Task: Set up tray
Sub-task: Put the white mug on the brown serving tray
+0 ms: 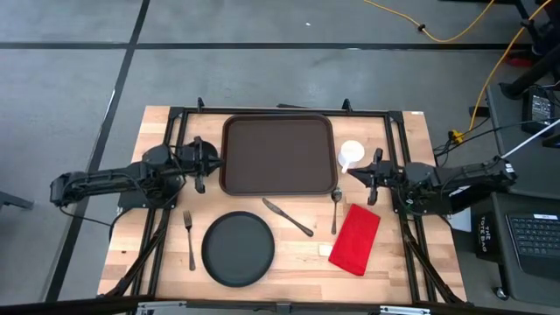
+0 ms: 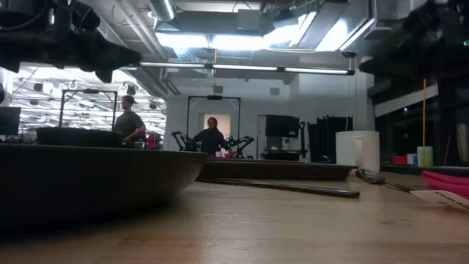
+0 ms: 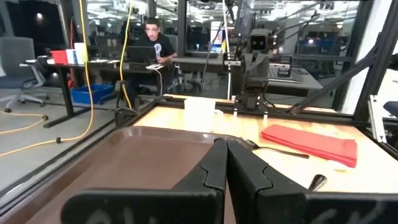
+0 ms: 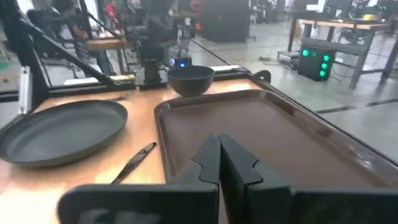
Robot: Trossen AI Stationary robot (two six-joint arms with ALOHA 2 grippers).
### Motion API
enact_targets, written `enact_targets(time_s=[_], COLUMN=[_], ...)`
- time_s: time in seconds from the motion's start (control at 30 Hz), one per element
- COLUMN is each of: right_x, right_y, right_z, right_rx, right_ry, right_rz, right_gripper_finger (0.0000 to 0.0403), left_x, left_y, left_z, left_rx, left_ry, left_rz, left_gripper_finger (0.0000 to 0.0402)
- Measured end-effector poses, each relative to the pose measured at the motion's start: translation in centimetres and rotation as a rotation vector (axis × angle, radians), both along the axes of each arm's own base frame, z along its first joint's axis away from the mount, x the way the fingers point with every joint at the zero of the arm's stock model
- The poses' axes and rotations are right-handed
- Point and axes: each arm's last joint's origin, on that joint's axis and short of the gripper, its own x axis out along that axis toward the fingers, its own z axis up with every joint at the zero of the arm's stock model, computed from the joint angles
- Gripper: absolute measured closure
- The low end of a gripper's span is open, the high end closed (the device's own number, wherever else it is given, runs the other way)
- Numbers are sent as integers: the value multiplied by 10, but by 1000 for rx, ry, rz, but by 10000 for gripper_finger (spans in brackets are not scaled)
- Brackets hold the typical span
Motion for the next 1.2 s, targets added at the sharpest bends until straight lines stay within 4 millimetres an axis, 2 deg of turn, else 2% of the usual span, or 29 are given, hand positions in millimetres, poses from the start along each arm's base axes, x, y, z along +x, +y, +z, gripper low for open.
enact_targets(time_s=[0.37,0.6,0.77,1.0,1.2], right_x=[17,27,29,34,33], right_y=[1,2,2,2,1], right_z=[33,56,72,84,88], right_rx=[40,128,191,163,216], right_ry=[178,292,388,452,501], right_rz=[-78,-118,-188,-248,-291], right_gripper_finger=[399,398,400,390,395], left_x=[5,6,5,2,6], left_y=[2,1,0,1,5], left_z=[9,6,-1,16,26], left_rx=[-5,-18,-96,-181,-156], left_ry=[18,48,106,261,284], left_rz=[2,-35,-33,19,130], left_gripper_finger=[400,400,400,400,400])
